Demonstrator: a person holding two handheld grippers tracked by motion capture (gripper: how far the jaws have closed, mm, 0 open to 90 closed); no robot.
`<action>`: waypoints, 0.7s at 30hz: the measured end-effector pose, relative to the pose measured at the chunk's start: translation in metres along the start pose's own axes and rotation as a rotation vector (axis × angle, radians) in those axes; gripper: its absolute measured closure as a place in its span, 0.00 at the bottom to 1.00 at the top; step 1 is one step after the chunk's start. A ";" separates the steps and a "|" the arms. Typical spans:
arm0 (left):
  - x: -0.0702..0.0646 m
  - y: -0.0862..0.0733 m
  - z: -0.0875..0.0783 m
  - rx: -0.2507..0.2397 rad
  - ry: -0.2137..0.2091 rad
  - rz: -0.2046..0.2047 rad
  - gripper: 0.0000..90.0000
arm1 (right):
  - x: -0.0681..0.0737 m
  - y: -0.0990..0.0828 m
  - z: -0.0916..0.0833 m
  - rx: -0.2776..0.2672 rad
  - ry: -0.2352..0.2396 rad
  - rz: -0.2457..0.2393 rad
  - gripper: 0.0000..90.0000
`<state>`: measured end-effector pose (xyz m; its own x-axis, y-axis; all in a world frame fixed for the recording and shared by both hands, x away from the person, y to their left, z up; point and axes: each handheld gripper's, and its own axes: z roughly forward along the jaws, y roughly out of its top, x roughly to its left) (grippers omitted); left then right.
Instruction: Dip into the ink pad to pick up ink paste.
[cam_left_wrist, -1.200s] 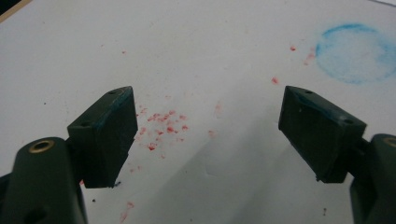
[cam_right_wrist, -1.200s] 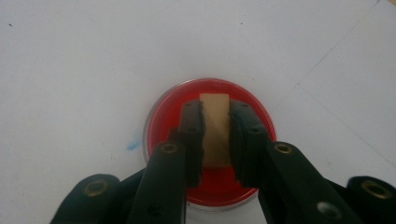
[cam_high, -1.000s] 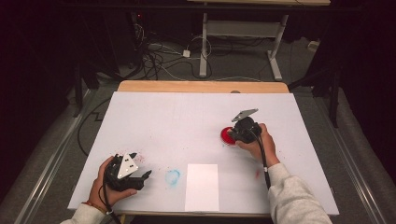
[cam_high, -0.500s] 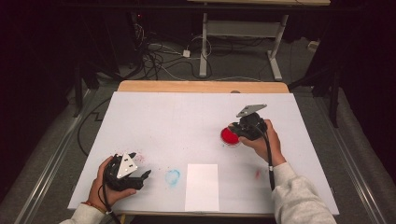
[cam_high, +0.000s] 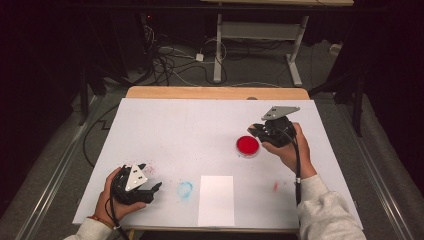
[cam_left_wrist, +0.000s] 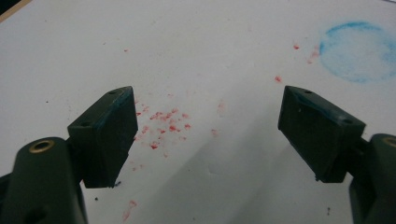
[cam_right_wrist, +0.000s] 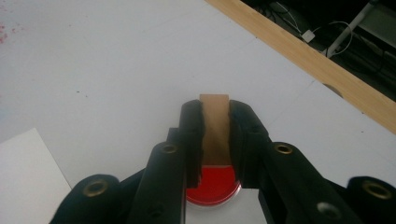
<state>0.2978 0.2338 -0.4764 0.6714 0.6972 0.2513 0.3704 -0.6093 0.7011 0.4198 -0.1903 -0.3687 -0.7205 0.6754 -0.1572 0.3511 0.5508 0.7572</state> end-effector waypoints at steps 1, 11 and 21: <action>0.000 0.000 0.000 0.000 -0.001 0.001 0.22 | 0.001 0.001 -0.002 -0.006 -0.002 -0.004 0.85; -0.001 0.000 0.000 0.001 -0.003 0.004 0.22 | 0.005 0.005 -0.011 -0.026 -0.004 -0.020 0.85; -0.001 0.000 0.001 0.007 -0.007 0.006 0.22 | 0.003 -0.008 0.022 0.066 0.010 -0.008 0.85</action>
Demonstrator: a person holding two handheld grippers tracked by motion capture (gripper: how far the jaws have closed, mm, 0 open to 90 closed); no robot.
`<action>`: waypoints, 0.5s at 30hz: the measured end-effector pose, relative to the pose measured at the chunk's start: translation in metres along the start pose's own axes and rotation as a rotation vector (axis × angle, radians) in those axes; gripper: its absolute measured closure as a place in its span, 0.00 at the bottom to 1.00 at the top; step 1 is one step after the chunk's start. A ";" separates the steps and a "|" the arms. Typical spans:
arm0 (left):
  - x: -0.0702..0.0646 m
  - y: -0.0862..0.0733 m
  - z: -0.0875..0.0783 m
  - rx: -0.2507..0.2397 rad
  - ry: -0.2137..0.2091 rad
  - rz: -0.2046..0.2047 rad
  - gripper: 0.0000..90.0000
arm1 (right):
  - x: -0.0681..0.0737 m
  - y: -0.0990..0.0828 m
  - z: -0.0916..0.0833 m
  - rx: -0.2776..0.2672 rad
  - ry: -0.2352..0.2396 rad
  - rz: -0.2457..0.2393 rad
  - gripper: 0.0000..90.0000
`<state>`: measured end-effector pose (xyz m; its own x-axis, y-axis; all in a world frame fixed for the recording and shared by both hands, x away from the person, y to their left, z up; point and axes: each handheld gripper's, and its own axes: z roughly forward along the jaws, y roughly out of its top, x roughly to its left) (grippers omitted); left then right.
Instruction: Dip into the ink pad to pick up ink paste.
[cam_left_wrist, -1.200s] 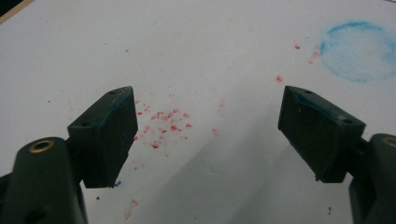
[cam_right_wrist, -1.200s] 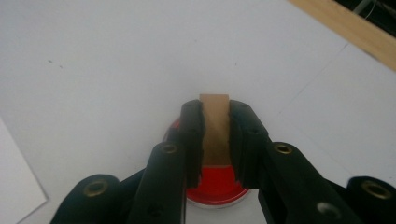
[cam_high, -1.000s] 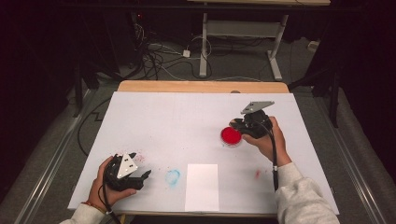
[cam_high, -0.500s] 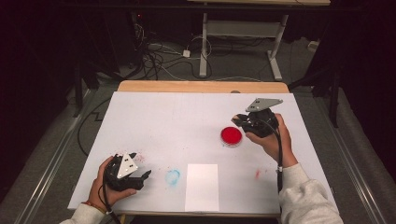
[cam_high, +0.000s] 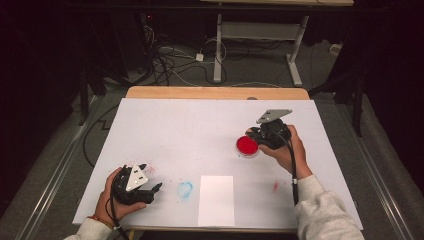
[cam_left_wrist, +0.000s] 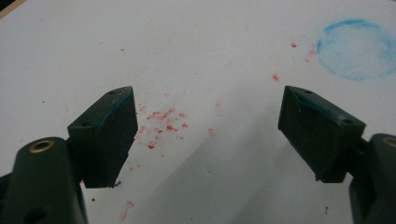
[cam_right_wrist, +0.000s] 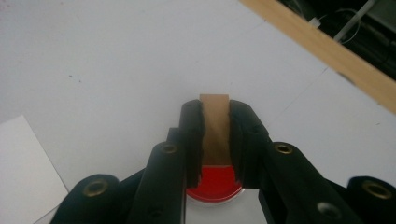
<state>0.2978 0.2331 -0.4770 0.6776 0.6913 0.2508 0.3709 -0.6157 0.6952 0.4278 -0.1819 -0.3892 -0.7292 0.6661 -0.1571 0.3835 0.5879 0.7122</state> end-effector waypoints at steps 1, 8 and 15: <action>0.000 0.000 0.000 0.000 0.001 -0.001 0.22 | -0.001 -0.002 0.004 0.009 0.003 0.002 0.85; 0.000 0.000 0.001 0.005 -0.003 -0.002 0.22 | -0.003 -0.012 0.029 0.085 0.004 0.014 0.85; 0.000 0.000 0.001 0.008 -0.004 0.002 0.22 | -0.001 -0.018 0.042 0.125 0.011 0.007 0.85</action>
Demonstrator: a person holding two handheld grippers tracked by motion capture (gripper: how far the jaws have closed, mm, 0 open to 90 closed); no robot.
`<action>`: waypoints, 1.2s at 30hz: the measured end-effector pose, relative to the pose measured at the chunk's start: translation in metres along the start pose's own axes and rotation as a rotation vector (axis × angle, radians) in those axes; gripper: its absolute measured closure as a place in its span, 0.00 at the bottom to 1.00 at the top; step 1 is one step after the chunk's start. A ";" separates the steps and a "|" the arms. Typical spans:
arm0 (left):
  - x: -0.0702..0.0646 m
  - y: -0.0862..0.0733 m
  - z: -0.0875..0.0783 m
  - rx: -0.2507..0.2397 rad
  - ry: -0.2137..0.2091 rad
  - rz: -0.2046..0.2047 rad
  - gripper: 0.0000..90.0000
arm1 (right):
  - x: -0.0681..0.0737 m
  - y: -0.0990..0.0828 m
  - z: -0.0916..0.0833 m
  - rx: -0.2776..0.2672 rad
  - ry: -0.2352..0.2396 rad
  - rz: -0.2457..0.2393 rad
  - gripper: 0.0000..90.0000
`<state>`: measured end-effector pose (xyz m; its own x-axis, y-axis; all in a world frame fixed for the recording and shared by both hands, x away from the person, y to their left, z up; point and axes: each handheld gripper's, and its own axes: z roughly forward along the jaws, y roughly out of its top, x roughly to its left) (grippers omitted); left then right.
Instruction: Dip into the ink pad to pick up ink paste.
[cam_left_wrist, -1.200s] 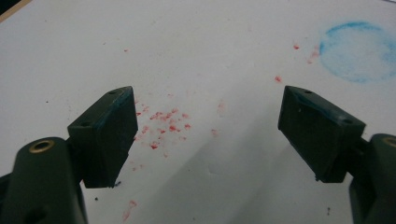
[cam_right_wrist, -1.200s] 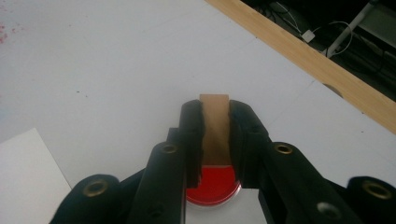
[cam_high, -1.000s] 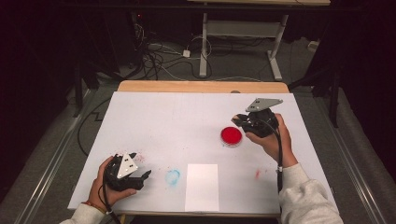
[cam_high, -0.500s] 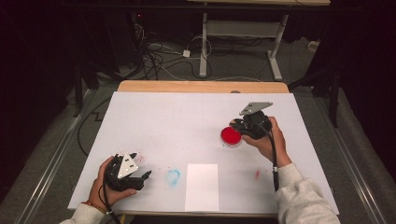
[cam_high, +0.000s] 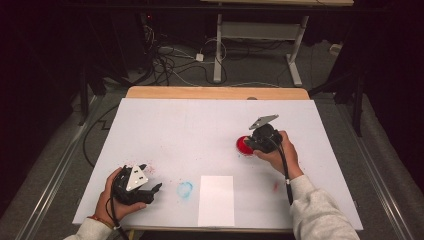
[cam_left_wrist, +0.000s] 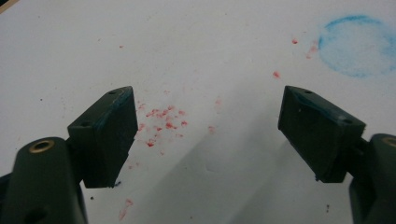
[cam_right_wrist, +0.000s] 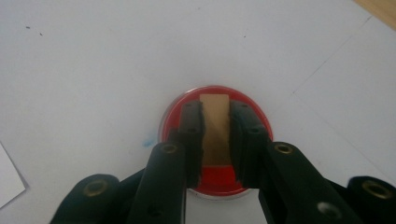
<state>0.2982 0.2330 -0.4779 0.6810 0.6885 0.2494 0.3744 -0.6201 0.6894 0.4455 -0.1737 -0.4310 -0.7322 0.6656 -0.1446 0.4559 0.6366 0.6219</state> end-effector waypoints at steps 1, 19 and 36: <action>0.000 0.000 0.000 -0.003 0.000 -0.003 0.22 | 0.000 -0.001 0.002 0.007 0.000 0.000 0.85; 0.000 0.000 0.001 0.001 -0.006 0.000 0.22 | -0.002 -0.005 0.013 0.024 0.017 0.031 0.85; 0.003 -0.001 0.000 -0.014 -0.011 -0.009 0.22 | -0.003 -0.006 0.015 0.025 0.022 0.016 0.85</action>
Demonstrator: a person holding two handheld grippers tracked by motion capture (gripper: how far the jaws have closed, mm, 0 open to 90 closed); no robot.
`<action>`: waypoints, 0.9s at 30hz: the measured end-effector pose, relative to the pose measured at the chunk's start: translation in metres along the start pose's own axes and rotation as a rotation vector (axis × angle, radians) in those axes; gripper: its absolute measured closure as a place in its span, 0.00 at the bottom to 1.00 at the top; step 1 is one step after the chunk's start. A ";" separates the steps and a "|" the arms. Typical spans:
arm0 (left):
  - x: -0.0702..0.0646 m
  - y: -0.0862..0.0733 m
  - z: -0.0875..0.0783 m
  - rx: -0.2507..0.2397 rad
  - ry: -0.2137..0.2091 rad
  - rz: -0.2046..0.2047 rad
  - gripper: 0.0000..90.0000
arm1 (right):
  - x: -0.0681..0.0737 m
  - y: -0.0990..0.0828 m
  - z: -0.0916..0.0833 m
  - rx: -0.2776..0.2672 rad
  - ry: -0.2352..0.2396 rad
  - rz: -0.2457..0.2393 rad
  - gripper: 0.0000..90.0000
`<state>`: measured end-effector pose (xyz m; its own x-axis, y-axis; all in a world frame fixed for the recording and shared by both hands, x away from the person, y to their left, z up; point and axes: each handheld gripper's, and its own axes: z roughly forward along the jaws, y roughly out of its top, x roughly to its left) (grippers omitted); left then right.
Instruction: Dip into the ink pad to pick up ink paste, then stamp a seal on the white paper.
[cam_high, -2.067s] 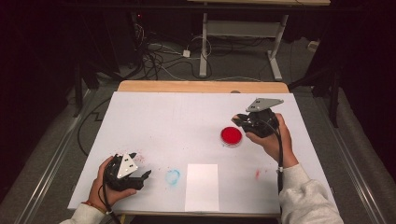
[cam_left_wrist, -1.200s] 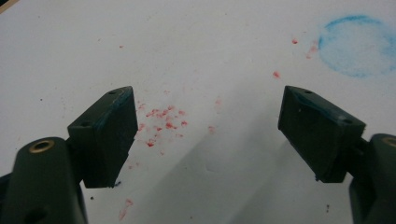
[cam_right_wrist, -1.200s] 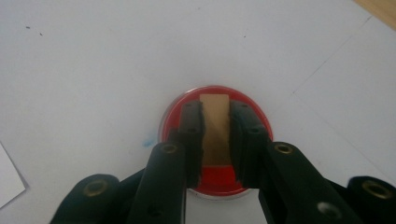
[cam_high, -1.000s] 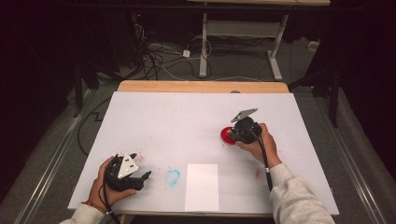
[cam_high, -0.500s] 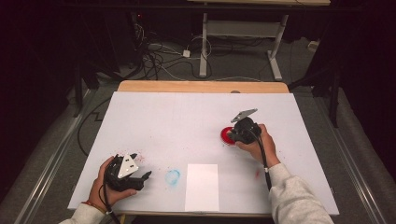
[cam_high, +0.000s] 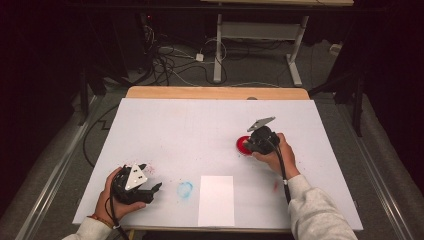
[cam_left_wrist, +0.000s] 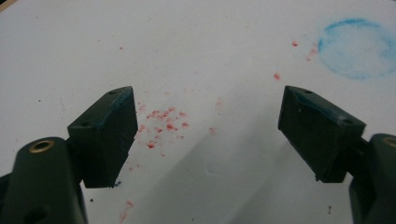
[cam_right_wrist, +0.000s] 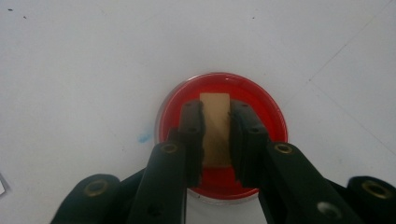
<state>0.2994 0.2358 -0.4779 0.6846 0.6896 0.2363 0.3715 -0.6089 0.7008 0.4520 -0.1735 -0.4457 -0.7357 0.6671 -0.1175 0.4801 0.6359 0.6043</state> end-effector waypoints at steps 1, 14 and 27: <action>0.000 0.000 -0.001 -0.002 -0.001 0.000 0.22 | -0.001 0.000 0.000 -0.002 0.006 0.006 0.85; 0.000 -0.002 -0.002 -0.001 -0.002 -0.005 0.22 | 0.003 0.001 0.000 0.010 -0.013 -0.003 0.85; 0.000 -0.002 -0.002 -0.002 0.008 0.008 0.22 | 0.000 0.002 -0.010 -0.038 -0.021 -0.011 0.85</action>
<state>0.2972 0.2381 -0.4778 0.6825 0.6878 0.2472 0.3651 -0.6138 0.7000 0.4481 -0.1760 -0.4363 -0.7305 0.6684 -0.1402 0.4535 0.6283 0.6321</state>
